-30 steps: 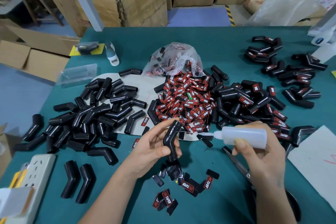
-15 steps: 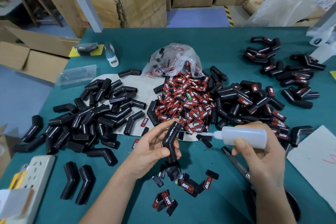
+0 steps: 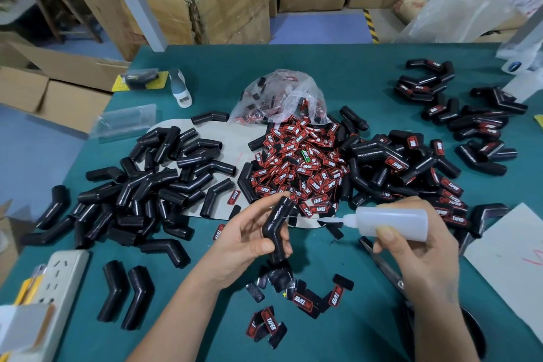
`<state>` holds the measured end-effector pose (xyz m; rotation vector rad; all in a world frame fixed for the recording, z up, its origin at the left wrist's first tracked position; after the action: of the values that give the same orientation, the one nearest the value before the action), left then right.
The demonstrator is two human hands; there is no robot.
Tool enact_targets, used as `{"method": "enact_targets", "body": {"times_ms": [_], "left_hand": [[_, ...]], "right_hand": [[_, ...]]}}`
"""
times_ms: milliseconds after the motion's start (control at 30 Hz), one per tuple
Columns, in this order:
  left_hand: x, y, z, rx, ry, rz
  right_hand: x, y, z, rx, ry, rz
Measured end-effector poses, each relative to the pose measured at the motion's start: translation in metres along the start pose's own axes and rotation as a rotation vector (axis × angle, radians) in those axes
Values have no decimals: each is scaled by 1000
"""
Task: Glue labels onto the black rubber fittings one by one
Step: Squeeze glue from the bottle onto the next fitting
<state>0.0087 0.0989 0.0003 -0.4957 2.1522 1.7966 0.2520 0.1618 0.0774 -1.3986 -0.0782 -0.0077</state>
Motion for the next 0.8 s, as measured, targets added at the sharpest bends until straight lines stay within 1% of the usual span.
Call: {"method": "enact_targets", "body": {"times_ms": [167,333,467,567,700,800], "left_hand": [[0,0,0,-5,-4,8],[0,-1,0,-1,-4,3],[1,-2,1,0,0,3],[1,-2,0,-4,-3,-1],[0,-3,0,-2,-14,-10],[0,-3,0,-3,-15,-13]], "right_hand": [[-1,-1,1,16,-10,-9],[3,2,2,10,21,7],[-3,-2,1,40,-33,3],[-2,0,1,29,-21,-3],[-6,-4,0,37,-45,-6],[-3,-2,1,15,-15,-2]]}}
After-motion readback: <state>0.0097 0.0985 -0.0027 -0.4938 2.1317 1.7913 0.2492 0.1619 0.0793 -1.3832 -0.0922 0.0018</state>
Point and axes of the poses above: each hand's wrist, its own z-axis towards the middle knuckle, its own x-axis out of the back of the hand, y = z × x, the point moved 8 cm from there along z, towards the middle knuckle, and after that the axes turned 6 degrees about y, right-handed, at the moved point
